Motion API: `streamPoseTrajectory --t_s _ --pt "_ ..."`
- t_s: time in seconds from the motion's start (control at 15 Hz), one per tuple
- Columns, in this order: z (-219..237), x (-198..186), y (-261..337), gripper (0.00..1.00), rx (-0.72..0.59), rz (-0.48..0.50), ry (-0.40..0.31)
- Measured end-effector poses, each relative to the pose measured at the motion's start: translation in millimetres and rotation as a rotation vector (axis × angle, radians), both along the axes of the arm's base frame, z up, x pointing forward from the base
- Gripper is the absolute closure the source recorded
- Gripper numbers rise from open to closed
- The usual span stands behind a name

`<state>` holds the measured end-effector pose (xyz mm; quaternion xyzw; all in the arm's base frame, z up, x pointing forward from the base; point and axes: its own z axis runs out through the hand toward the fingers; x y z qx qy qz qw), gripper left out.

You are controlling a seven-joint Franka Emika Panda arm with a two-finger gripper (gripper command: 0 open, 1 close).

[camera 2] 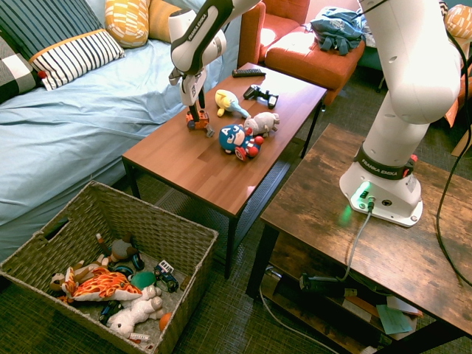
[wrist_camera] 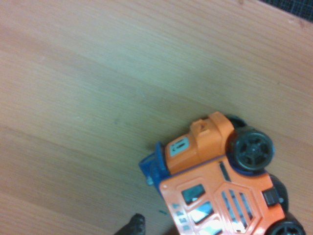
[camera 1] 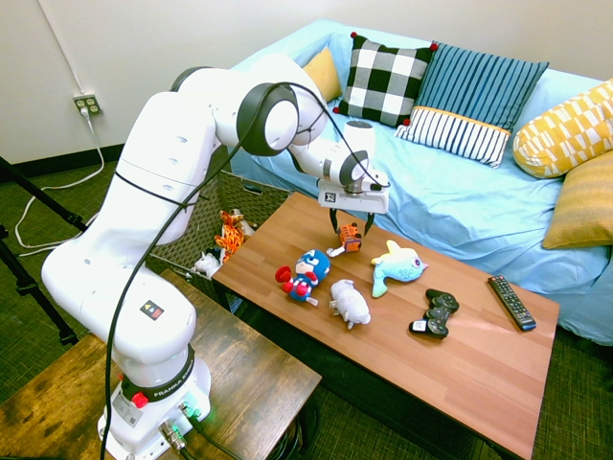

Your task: Put the toy car in the basket

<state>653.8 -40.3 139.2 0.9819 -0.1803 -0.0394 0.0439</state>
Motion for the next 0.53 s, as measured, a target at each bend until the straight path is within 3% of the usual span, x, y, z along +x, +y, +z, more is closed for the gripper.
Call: streamPoseTrajectory --t_s 0.53 --pt "-12.4 3.4 -6.3 1.00 0.012 0.016 0.021"
